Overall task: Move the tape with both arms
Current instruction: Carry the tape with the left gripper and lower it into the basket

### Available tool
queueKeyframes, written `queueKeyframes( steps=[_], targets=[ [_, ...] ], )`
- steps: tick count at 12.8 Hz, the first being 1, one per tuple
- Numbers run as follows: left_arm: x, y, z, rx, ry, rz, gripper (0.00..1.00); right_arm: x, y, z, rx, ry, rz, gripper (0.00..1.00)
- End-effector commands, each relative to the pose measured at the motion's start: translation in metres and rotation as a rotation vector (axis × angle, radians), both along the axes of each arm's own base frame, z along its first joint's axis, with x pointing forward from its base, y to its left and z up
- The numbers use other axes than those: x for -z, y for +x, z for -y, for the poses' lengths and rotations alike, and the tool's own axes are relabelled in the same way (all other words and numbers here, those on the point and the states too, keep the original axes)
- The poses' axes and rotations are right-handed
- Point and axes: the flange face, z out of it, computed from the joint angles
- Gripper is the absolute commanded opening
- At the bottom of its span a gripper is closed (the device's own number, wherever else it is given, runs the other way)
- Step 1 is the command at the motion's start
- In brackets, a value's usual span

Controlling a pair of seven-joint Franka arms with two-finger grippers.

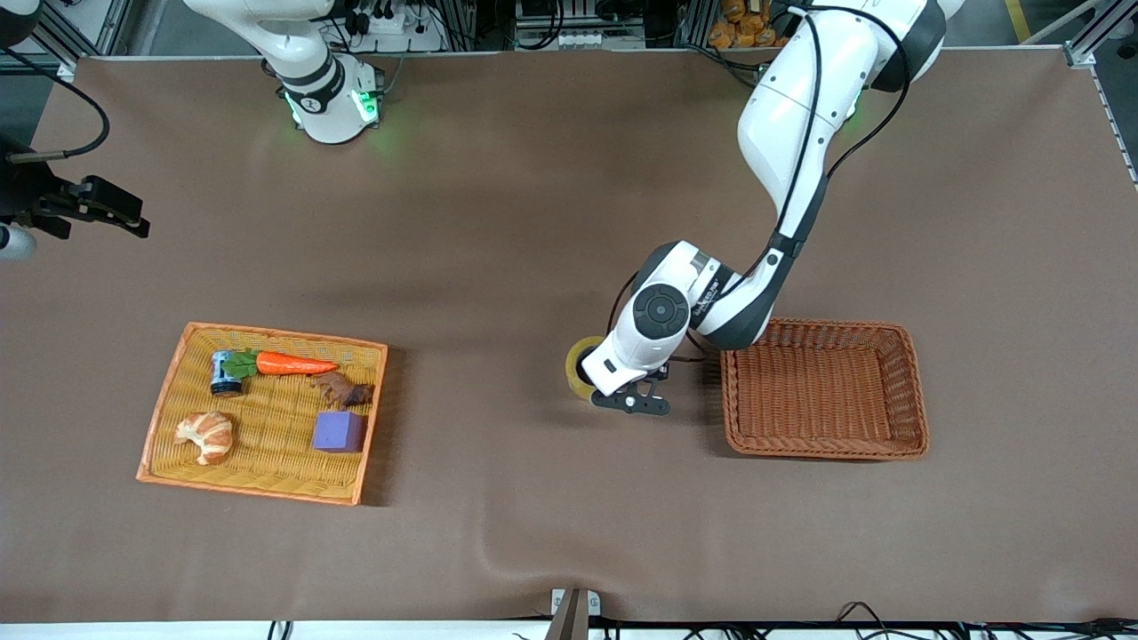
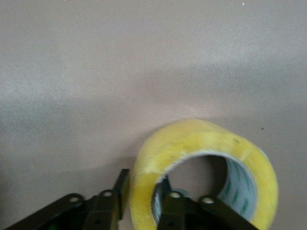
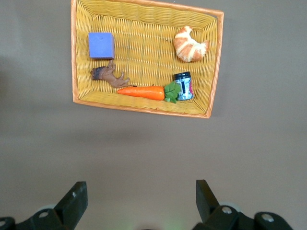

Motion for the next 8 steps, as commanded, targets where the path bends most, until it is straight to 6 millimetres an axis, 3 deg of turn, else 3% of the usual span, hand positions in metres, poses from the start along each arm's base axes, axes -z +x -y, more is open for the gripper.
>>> queueKeyframes(
  steps=[1, 3, 4, 5, 6, 8],
  targets=[
    [-0.026, 0.022, -0.025, -0.014, 0.006, 0.042, 0.00, -0.006, -0.005, -0.004, 0.057, 0.013, -0.009, 1.00],
    [-0.089, 0.052, -0.080, -0.063, 0.007, 0.061, 0.00, -0.007, -0.006, 0.000, 0.065, 0.014, -0.011, 1.00],
    [-0.123, 0.067, -0.121, -0.064, 0.012, 0.066, 0.00, -0.007, -0.006, 0.001, 0.067, 0.014, -0.011, 1.00],
    [-0.144, 0.081, -0.159, -0.087, 0.000, 0.070, 0.00, -0.007, -0.005, 0.002, 0.067, 0.014, -0.009, 1.00],
    [-0.160, 0.092, -0.192, -0.119, -0.015, 0.082, 0.00, -0.006, -0.005, 0.002, 0.067, 0.014, -0.011, 1.00],
    [-0.165, 0.095, -0.239, -0.176, -0.006, 0.060, 0.00, -0.008, -0.006, -0.001, 0.062, 0.014, -0.011, 1.00]
  ],
)
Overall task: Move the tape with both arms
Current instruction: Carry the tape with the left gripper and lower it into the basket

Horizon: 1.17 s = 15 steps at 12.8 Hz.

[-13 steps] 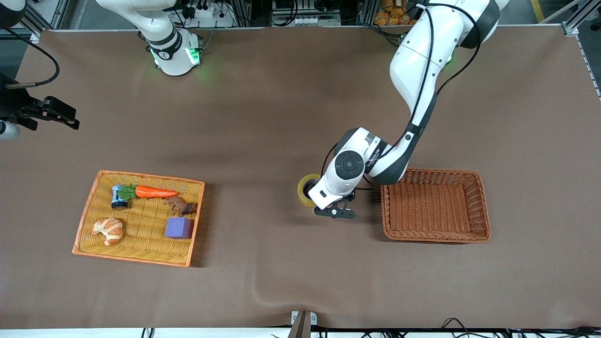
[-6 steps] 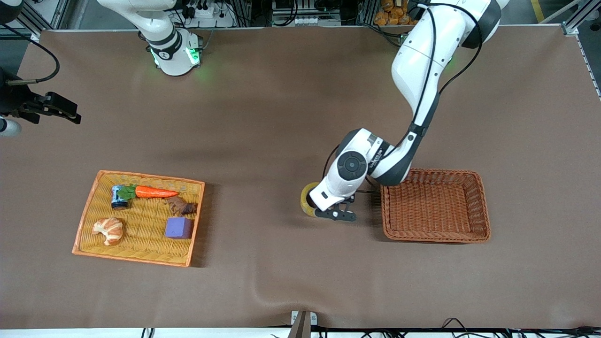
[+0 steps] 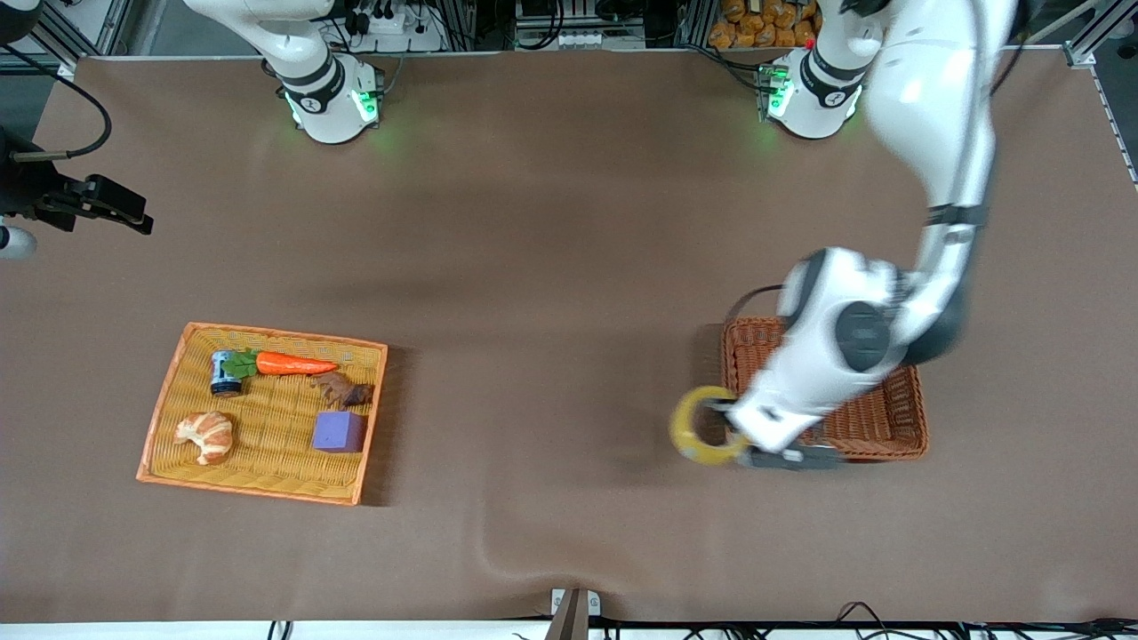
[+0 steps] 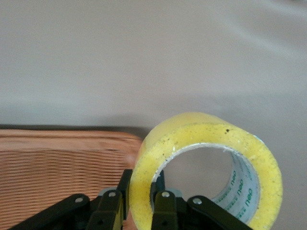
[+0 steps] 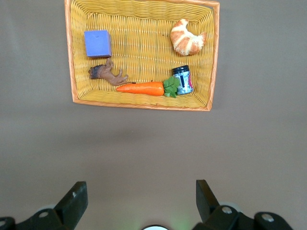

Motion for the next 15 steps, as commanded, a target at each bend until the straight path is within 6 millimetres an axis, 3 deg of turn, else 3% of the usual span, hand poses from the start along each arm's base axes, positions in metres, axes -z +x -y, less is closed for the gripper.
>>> queueKeyframes(
  steps=[1, 4, 7, 10, 11, 12, 13, 15],
  targets=[
    [-0.001, -0.019, -0.042, -0.040, 0.007, -0.052, 0.00, -0.006, -0.006, -0.002, 0.015, 0.017, -0.014, 1.00],
    [0.035, -0.043, -0.120, -0.134, 0.031, -0.114, 0.00, -0.008, -0.006, -0.001, 0.003, 0.018, -0.008, 1.00],
    [0.088, -0.072, -0.162, -0.158, 0.040, -0.090, 0.00, -0.021, -0.005, -0.004, -0.002, 0.033, 0.070, 1.00],
    [0.109, -0.082, -0.215, -0.135, 0.041, -0.105, 0.00, -0.021, -0.004, -0.013, -0.016, 0.033, 0.076, 1.00],
    [0.116, -0.082, -0.218, -0.127, 0.042, -0.116, 0.13, -0.021, -0.004, -0.013, -0.016, 0.033, 0.076, 1.00],
    [0.115, -0.080, -0.216, -0.098, 0.045, -0.111, 0.91, -0.020, -0.004, -0.013, -0.016, 0.033, 0.075, 1.00],
    [0.104, -0.076, -0.218, -0.084, 0.049, -0.092, 1.00, -0.019, -0.004, -0.012, -0.014, 0.033, 0.072, 1.00],
    [0.046, -0.055, -0.228, -0.069, 0.057, 0.012, 1.00, -0.018, -0.005, -0.012, -0.013, 0.033, 0.061, 1.00]
  ],
)
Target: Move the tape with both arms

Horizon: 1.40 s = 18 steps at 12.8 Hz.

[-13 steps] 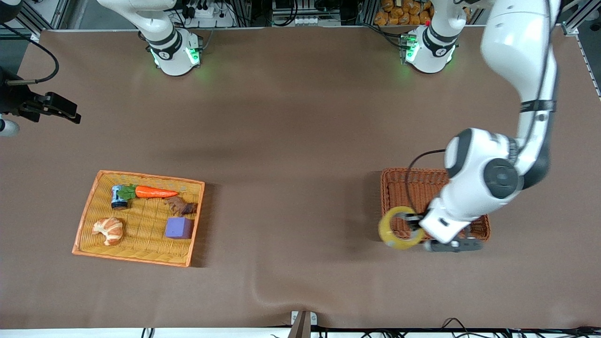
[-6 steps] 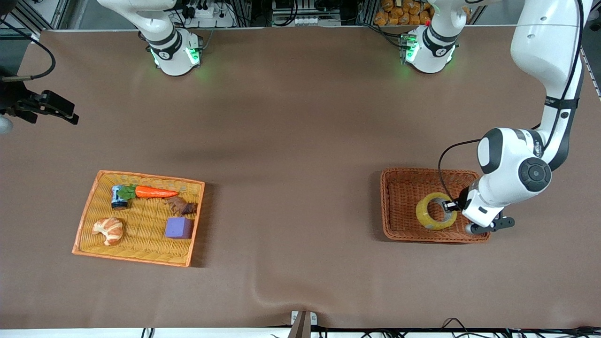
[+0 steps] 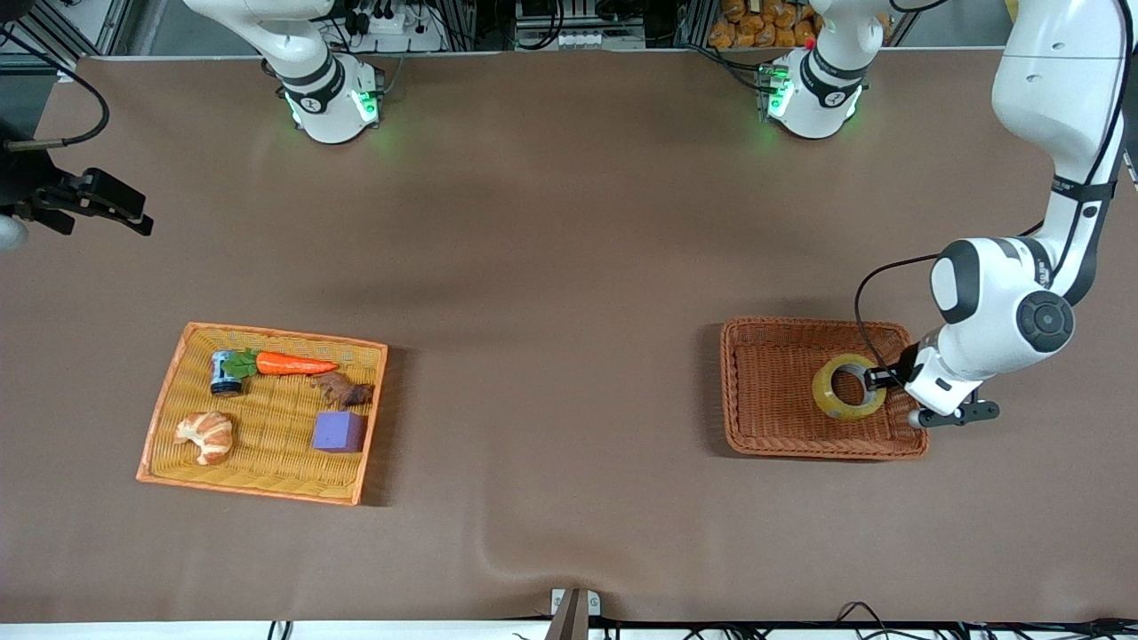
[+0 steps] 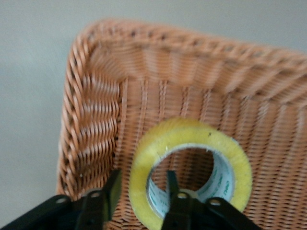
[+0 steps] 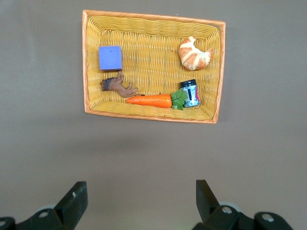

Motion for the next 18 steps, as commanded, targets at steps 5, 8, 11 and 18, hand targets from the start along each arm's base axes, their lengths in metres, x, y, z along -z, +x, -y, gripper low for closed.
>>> queueKeyframes(
  steps=[5, 8, 11, 18],
  targets=[
    [-0.228, 0.039, -0.010, 0.075, 0.054, 0.043, 1.00, 0.001, -0.006, -0.001, 0.003, 0.014, -0.010, 1.00],
    [-0.306, -0.007, -0.006, 0.070, 0.067, 0.005, 1.00, 0.000, -0.006, 0.001, 0.006, 0.014, -0.008, 1.00],
    [-0.354, -0.044, 0.016, 0.099, 0.070, -0.007, 1.00, 0.000, -0.006, 0.001, 0.005, 0.014, -0.008, 1.00],
    [-0.370, -0.107, 0.037, 0.118, 0.082, -0.051, 1.00, 0.001, -0.007, 0.001, 0.001, 0.014, -0.017, 1.00]
  ],
)
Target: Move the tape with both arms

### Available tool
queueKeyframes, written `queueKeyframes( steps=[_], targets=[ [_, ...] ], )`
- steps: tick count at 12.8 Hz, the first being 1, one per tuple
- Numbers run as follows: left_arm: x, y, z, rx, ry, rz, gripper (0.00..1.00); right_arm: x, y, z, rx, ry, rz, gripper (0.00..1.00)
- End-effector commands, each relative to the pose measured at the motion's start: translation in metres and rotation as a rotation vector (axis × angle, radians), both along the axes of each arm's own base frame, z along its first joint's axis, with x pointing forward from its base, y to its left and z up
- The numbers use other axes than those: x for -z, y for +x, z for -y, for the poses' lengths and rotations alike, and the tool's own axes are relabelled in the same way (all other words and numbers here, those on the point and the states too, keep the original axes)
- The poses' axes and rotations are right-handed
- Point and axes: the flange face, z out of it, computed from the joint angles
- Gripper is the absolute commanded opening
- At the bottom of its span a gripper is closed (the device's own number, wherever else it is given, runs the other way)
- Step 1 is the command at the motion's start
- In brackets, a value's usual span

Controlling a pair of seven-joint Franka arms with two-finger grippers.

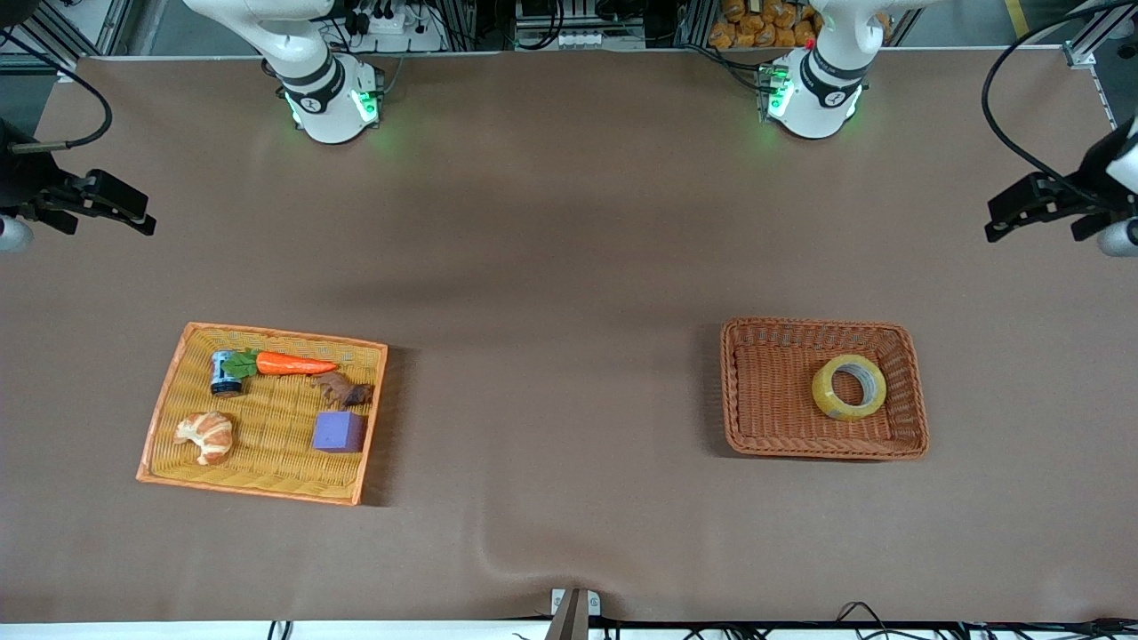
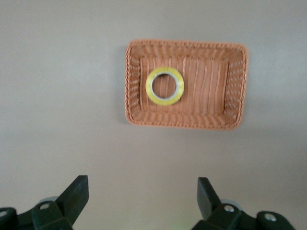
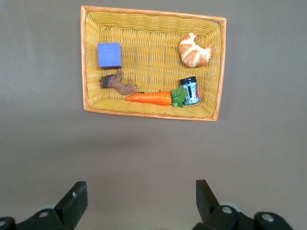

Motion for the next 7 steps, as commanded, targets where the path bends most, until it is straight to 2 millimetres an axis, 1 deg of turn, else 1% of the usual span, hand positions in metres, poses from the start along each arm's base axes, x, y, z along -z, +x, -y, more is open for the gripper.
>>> queueKeyframes(
  steps=[1, 3, 5, 7],
  targets=[
    [0.0083, -0.0160, 0.0011, -0.001, 0.007, -0.002, 1.00, -0.0026, -0.0064, 0.0006, 0.001, 0.013, -0.008, 1.00],
    [0.0059, -0.0145, -0.0010, 0.019, 0.007, 0.002, 1.00, -0.0024, -0.0066, 0.0014, 0.003, 0.014, -0.009, 1.00],
    [0.0048, -0.0188, -0.0027, 0.005, -0.001, -0.022, 1.00, -0.0019, -0.0058, -0.0002, 0.001, 0.013, -0.008, 1.00],
    [-0.0003, -0.0218, -0.0060, -0.008, -0.002, -0.033, 1.00, -0.0020, -0.0056, -0.0010, 0.000, 0.013, -0.006, 1.00]
  ],
)
